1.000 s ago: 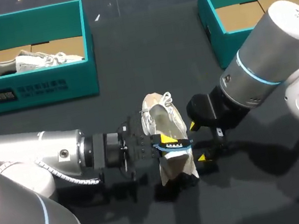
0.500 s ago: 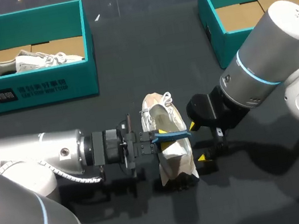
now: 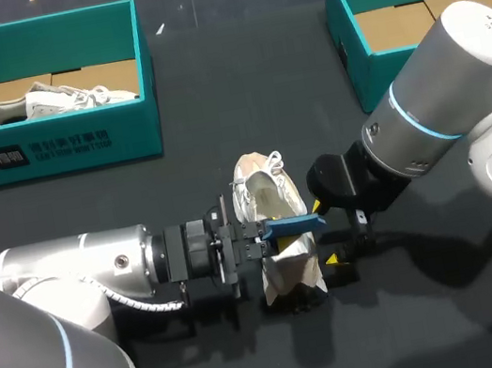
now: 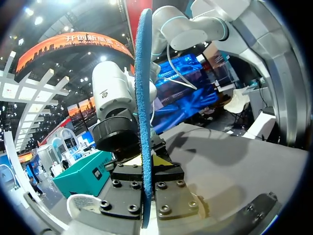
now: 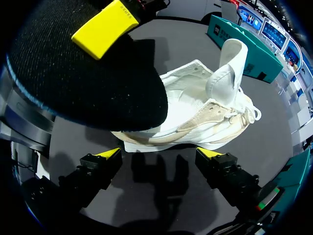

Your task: Take the shoe out of the shoebox, open the shoe tongue, remove and reinsert the insole, then place the shoe into the shoebox

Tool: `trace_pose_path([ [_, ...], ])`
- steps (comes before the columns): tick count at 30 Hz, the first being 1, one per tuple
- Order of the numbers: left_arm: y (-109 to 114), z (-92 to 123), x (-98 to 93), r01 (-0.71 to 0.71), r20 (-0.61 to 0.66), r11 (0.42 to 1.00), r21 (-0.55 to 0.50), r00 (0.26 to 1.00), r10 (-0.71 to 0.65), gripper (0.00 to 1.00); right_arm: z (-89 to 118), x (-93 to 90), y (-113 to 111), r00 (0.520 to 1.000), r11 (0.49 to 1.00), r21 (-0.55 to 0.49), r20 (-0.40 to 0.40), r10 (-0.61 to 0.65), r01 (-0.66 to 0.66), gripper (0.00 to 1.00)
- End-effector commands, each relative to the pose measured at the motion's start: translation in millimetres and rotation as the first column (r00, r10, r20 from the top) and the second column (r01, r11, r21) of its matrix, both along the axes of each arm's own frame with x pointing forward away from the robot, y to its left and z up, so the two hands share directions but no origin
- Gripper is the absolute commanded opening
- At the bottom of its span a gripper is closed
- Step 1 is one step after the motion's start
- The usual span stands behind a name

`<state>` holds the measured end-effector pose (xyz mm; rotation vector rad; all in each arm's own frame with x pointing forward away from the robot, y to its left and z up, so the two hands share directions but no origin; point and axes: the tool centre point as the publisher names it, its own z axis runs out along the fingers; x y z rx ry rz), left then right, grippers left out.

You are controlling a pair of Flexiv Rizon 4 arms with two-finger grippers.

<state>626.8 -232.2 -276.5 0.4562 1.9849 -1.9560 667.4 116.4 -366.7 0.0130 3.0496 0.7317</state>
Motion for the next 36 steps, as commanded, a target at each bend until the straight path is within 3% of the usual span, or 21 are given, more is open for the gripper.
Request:
trace_pose_path([
  [1,-5,-5,-0.1,-0.008,-0.014,1.0,0.002,1.0,0.008,0.0,0,-1.3,1,1.0,1.0,-0.002,0.002,-0.002,0.002,1.0],
  [36,5,-15,15.1,-0.07,-0.049,0.997,-0.04,0.996,0.068,0.0,0,-1.3,1,1.0,1.0,-0.002,0.002,-0.002,0.002,1.0],
])
